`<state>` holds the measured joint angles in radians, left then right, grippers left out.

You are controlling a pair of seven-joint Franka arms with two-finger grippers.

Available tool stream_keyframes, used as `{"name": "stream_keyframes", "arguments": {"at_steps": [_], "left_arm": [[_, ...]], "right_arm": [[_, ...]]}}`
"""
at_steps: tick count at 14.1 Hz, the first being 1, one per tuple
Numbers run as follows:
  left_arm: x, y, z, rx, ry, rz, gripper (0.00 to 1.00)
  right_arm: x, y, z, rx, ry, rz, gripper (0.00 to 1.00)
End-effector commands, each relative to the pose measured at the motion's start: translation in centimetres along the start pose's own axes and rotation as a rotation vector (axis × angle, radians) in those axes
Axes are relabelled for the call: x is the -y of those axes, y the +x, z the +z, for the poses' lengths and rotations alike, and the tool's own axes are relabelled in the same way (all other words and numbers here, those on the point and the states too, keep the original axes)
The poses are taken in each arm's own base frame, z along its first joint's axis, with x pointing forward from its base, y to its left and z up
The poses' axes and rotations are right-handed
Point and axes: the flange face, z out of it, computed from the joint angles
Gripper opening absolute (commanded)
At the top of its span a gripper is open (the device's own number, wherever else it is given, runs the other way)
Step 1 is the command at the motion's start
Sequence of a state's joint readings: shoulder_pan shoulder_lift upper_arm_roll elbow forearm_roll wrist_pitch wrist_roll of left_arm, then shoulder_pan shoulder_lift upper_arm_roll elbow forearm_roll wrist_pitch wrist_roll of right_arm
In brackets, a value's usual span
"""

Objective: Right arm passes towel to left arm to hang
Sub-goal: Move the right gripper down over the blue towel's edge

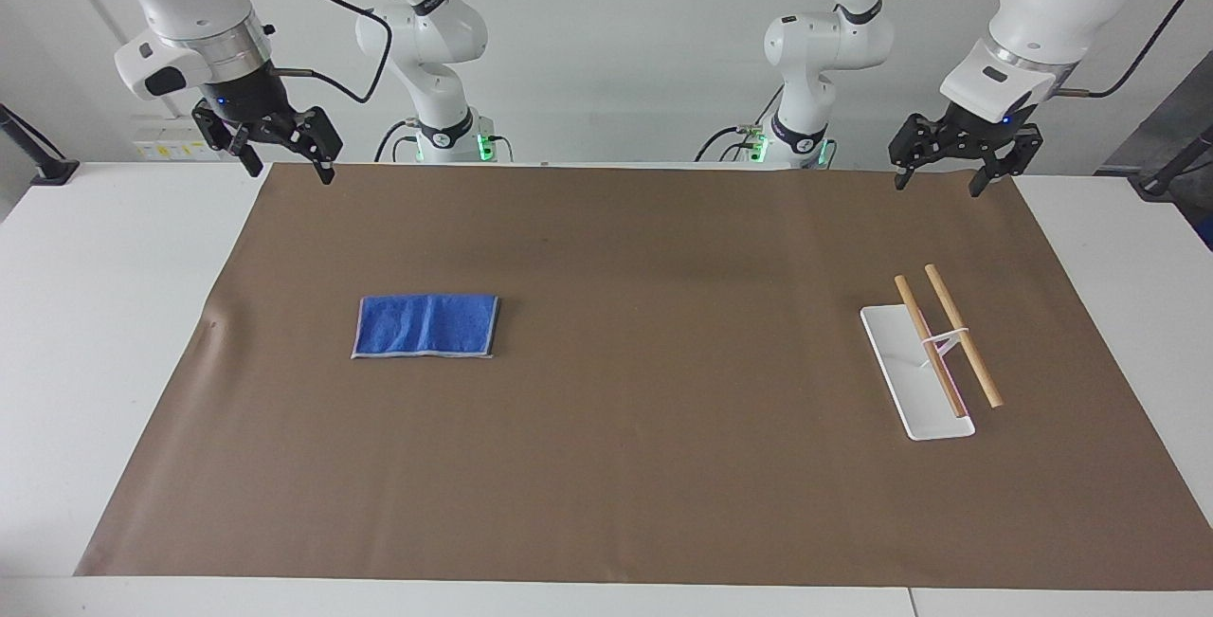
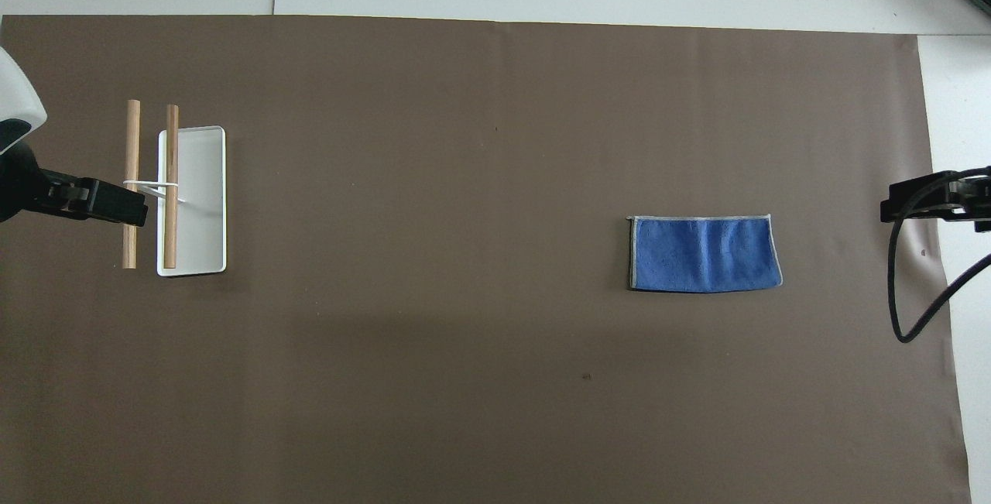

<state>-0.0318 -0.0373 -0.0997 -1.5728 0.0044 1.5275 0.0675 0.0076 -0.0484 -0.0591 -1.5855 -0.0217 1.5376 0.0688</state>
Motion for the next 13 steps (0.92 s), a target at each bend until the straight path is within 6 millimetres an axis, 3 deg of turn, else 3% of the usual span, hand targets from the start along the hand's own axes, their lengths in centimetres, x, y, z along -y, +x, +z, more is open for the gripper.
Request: {"name": "stream_keyframes", "arguments": {"at_steps": [1,6,13], "left_arm": [[0.1,-0.9,-0.1,0.008,0.025,-0.01,1.0],[0.1,-1.0,0.0,0.011,0.023,-0.011,1.0],[0.2,-1.0,0.0,0.011,0.023,-0.013,1.0]], "right_arm": [[0.3,-0.8,-0.2,0.004,0.01,0.007,1.0],[-0.1,-0.7,-0.2,0.003,0.013,0.017,1.0],[1.1,-0.8,0.8,-0.022,0.028,-0.006,1.0]]}}
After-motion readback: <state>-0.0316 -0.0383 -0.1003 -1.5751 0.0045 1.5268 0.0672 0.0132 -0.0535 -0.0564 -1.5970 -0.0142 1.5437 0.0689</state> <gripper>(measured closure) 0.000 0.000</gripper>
